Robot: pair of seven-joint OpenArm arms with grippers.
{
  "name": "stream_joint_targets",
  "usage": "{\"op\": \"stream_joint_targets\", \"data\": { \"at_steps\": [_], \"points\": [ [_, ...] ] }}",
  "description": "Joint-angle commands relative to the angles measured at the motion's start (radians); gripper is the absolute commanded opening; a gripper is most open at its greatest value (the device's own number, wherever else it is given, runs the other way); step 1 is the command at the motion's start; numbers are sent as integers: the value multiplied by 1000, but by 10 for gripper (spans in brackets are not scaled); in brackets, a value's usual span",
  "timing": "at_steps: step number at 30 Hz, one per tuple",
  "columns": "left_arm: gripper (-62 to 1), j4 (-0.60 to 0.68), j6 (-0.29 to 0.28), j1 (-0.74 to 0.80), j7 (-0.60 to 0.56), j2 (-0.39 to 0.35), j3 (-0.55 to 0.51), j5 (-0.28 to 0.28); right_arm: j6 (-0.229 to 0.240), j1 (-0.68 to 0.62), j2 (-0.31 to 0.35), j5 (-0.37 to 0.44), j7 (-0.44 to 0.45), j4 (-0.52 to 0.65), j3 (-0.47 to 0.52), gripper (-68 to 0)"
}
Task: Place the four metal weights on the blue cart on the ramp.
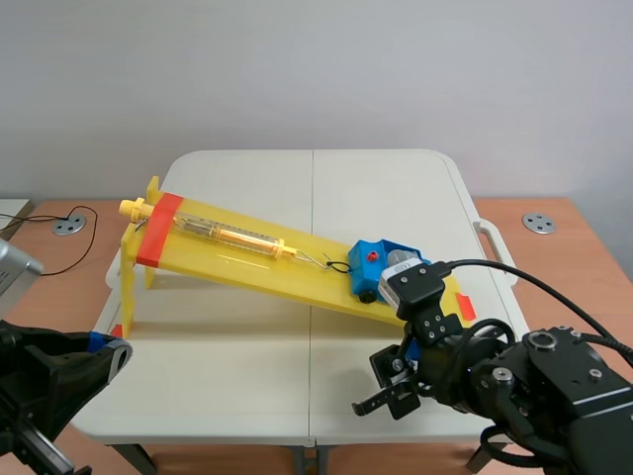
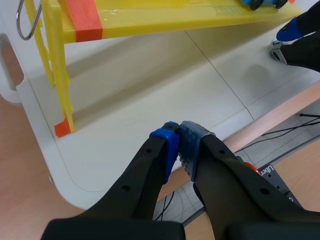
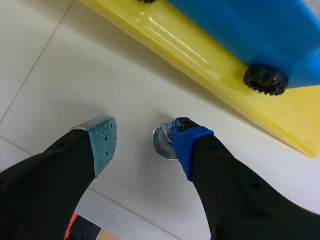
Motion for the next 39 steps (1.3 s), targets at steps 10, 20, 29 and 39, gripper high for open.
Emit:
{"op": "stream_joint_targets", "data": {
  "at_steps": [10, 20, 29, 39],
  "points": [
    [-569, 45, -28, -20, -97, 22, -15, -74, -22, 77, -3, -3, 109, -21, -12, -577],
    [-569, 45, -28, -20, -97, 22, -15, -74, -18, 72, 31, 36, 44, 2, -10, -669],
    [-569, 45, -28, -20, -97, 22, -15, -74, -17, -82, 122, 132, -44, 351, 95, -669],
    [-569, 45, -28, -20, -97, 22, -15, -74, 12, -203, 166, 248, -163, 655, 238, -669]
  ]
}}
